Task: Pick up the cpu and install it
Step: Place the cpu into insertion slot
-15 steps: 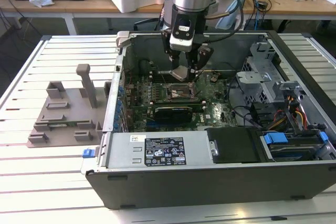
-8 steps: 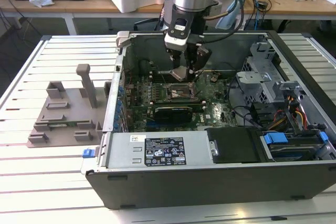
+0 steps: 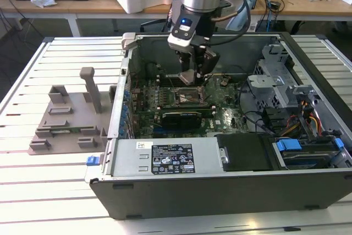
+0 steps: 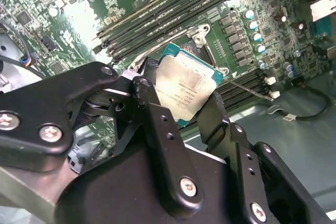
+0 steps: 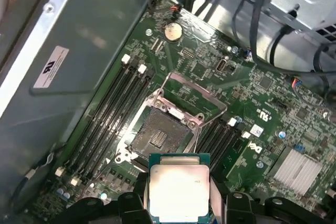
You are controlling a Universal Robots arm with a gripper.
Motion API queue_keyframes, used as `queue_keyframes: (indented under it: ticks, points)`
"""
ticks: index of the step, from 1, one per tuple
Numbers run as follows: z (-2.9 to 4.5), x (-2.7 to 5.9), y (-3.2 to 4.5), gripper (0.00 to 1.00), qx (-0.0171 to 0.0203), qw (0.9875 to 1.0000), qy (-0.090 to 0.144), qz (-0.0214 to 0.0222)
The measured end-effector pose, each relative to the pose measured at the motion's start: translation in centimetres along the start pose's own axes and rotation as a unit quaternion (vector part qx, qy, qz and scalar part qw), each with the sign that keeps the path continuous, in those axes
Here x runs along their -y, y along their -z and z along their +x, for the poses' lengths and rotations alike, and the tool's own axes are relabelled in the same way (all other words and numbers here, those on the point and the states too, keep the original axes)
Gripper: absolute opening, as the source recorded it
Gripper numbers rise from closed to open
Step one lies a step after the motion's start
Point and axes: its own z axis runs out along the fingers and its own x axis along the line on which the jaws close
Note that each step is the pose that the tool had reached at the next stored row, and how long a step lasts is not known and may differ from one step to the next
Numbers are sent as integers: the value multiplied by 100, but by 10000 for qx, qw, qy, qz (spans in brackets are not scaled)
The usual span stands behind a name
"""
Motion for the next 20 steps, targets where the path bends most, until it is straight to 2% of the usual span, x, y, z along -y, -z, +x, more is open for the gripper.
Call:
queue_keyframes:
  ticks: [4, 6, 7, 10, 12, 15, 16, 18, 20]
  points:
    - [-1, -2, -1, 55, -4, 9997, -255, 8]
    - [-1, -3, -2, 55, -7, 9991, -435, 14]
    - [-1, -3, -2, 55, -8, 9984, -558, 18]
    - [-3, -5, -3, 55, -11, 9953, -963, 33]
    - [-4, -7, -4, 55, -9, 9917, -1283, 47]
    - [-4, -8, -5, 55, -11, 9844, -1758, 65]
    - [-5, -9, -6, 55, -12, 9787, -2049, 77]
    - [-5, -9, -7, 55, -10, 9759, -2183, 82]
    - [-5, -9, -7, 55, -7, 9716, -2365, 91]
